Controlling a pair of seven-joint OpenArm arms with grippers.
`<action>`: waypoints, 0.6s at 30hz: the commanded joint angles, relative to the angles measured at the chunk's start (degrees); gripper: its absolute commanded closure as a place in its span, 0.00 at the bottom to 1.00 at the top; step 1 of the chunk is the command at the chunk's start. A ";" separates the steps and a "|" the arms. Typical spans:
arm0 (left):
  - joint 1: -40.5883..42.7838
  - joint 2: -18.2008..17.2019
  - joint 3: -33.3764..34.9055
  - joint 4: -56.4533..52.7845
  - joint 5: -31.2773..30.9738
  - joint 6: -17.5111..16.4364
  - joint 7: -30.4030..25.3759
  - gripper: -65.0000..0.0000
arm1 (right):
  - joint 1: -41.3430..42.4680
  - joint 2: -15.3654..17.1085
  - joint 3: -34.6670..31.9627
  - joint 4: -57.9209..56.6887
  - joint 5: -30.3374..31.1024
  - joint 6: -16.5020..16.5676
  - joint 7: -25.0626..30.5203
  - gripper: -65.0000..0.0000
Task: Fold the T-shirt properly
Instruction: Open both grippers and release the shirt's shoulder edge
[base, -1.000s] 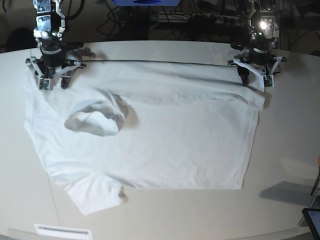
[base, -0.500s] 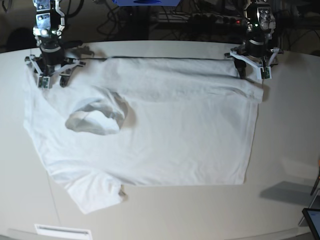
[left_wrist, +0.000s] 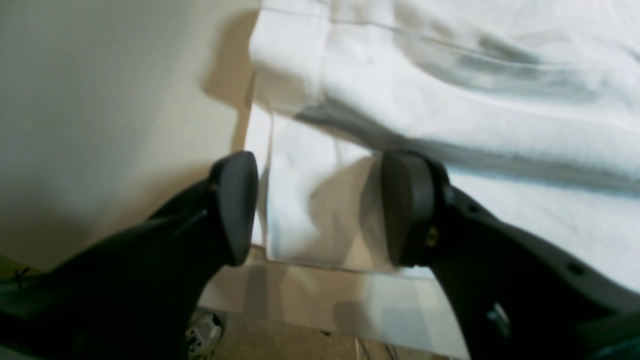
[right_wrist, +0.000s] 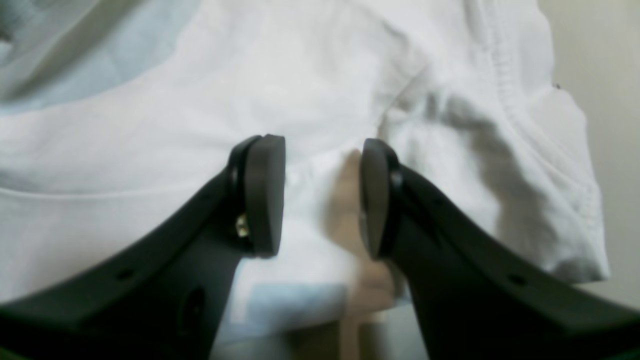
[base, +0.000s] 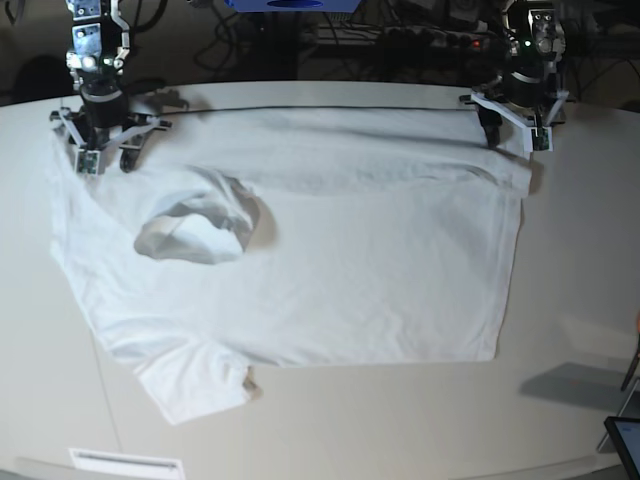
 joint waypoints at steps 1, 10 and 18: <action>0.10 -0.68 -0.53 0.15 2.16 1.24 2.62 0.42 | -1.19 0.31 0.35 -0.13 -0.19 -0.57 -4.06 0.63; 0.10 -1.38 -0.53 0.15 2.07 1.24 2.62 0.42 | -3.92 0.22 0.44 1.62 -0.19 -0.57 -3.97 0.63; 0.54 -1.38 -0.53 0.15 1.98 1.24 2.62 0.42 | -5.50 0.22 0.17 5.23 -0.19 -3.56 -3.97 0.63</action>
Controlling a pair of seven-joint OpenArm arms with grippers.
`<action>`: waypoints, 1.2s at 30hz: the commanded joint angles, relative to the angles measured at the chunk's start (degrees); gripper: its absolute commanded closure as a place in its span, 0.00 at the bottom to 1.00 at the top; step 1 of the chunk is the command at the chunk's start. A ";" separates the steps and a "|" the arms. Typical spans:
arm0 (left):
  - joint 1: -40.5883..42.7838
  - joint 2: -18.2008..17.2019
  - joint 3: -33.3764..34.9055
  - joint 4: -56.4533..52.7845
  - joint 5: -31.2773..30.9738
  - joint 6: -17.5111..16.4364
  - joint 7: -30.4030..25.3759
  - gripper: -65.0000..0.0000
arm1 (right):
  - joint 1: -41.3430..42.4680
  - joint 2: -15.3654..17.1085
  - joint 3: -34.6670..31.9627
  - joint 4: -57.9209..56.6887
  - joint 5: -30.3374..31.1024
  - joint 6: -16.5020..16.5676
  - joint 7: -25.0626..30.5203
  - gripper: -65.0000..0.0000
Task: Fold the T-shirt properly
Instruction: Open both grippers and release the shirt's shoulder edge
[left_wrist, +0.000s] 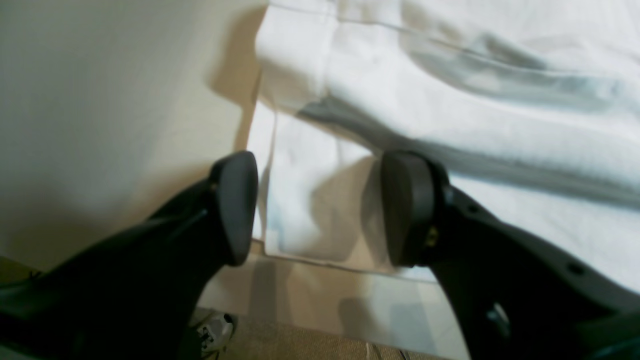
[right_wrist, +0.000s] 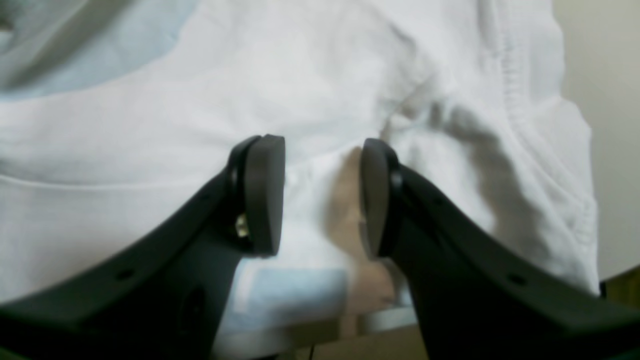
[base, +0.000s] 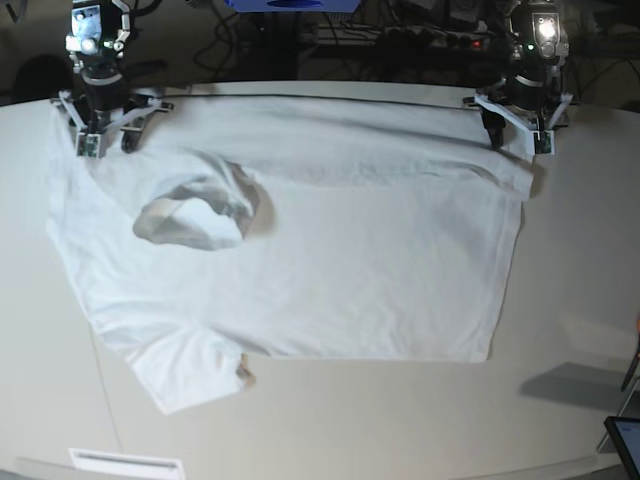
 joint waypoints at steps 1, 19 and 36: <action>0.95 -0.53 -0.42 0.15 1.26 1.20 1.72 0.42 | -0.71 0.37 0.15 0.53 -0.51 -1.88 -1.32 0.63; 0.52 -0.44 -0.60 6.74 1.35 1.20 1.90 0.42 | 2.10 0.37 -0.03 0.53 -0.51 -2.05 -1.41 0.63; -1.24 -0.09 -6.84 7.18 -5.51 1.20 1.90 0.42 | 4.74 0.37 1.29 5.98 -0.51 -2.23 -1.32 0.63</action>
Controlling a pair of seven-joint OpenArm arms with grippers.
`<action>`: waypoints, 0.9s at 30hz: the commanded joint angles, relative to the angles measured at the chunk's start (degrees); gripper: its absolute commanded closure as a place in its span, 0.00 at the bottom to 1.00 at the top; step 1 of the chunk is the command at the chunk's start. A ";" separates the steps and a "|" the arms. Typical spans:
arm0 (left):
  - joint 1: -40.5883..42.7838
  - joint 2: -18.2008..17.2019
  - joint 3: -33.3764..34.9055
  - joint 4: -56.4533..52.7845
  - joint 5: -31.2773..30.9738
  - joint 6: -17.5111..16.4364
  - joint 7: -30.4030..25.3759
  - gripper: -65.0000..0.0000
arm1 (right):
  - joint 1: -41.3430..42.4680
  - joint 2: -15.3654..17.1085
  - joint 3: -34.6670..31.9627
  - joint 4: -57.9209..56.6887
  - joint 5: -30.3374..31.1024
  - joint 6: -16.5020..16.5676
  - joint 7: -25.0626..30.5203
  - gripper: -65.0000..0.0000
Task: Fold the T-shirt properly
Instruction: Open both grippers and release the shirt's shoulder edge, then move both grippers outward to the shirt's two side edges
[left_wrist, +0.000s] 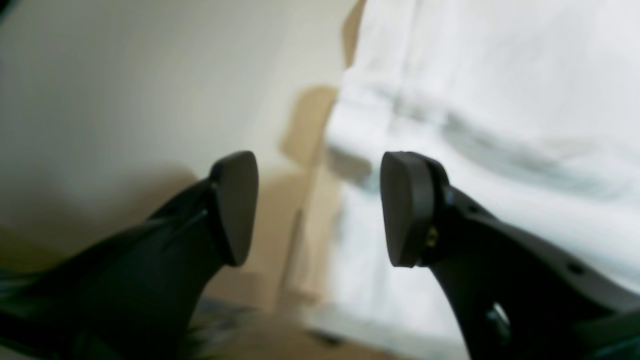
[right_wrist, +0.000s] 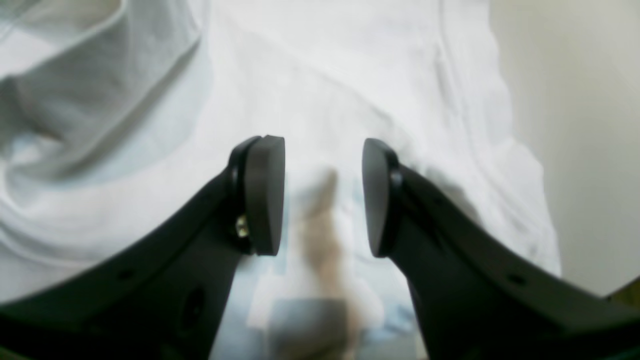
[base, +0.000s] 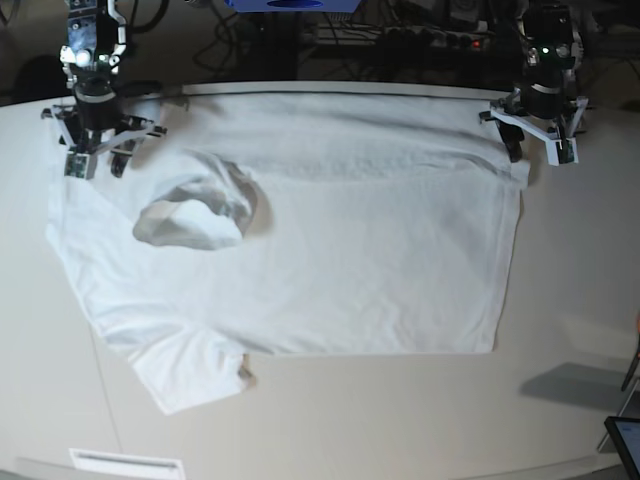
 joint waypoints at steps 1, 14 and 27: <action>-0.04 -1.08 -2.19 1.24 -1.66 0.67 -1.45 0.42 | 1.11 0.48 1.47 1.48 -0.54 -0.20 1.76 0.63; -22.11 -8.37 -6.59 -0.61 -7.28 0.67 14.29 0.42 | 28.10 2.24 11.23 -5.03 -0.45 16.42 -12.48 0.62; -40.57 -9.52 9.15 -19.77 11.44 0.58 18.51 0.42 | 55.27 6.55 15.54 -44.85 -0.27 30.75 -14.86 0.62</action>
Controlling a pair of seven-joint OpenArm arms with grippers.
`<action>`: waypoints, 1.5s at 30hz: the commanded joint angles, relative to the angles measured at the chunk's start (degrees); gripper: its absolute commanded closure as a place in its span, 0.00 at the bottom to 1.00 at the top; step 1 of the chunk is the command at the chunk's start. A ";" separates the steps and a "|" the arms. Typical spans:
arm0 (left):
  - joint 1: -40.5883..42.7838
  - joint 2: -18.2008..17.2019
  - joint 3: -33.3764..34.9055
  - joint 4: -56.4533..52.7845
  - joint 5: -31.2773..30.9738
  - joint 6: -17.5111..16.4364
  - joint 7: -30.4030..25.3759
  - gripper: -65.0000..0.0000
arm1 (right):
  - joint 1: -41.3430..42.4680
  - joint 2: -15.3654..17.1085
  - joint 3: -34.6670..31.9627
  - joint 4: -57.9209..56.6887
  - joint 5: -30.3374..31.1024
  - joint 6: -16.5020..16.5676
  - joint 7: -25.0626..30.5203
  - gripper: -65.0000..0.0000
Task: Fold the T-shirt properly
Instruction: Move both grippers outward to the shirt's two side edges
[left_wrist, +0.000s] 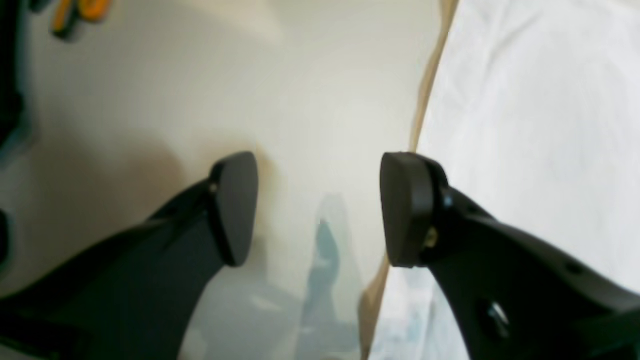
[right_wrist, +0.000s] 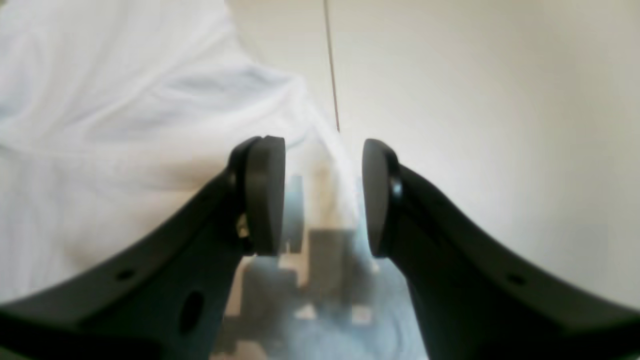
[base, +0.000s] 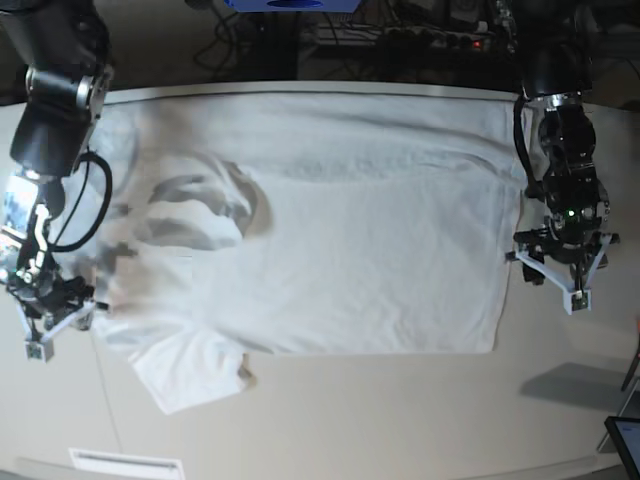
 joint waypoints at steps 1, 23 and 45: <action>-1.65 -1.25 -0.38 -0.41 0.54 0.56 -1.12 0.42 | 3.17 1.98 0.17 -2.18 0.17 -0.14 2.76 0.62; -3.23 -1.25 -0.38 -2.88 -0.26 0.56 -1.12 0.42 | 14.42 5.06 0.17 -25.39 0.25 13.05 7.25 0.42; -3.05 -1.43 -0.47 -2.88 0.01 0.56 -1.12 0.42 | 13.72 4.80 -0.27 -34.80 0.17 13.23 13.84 0.43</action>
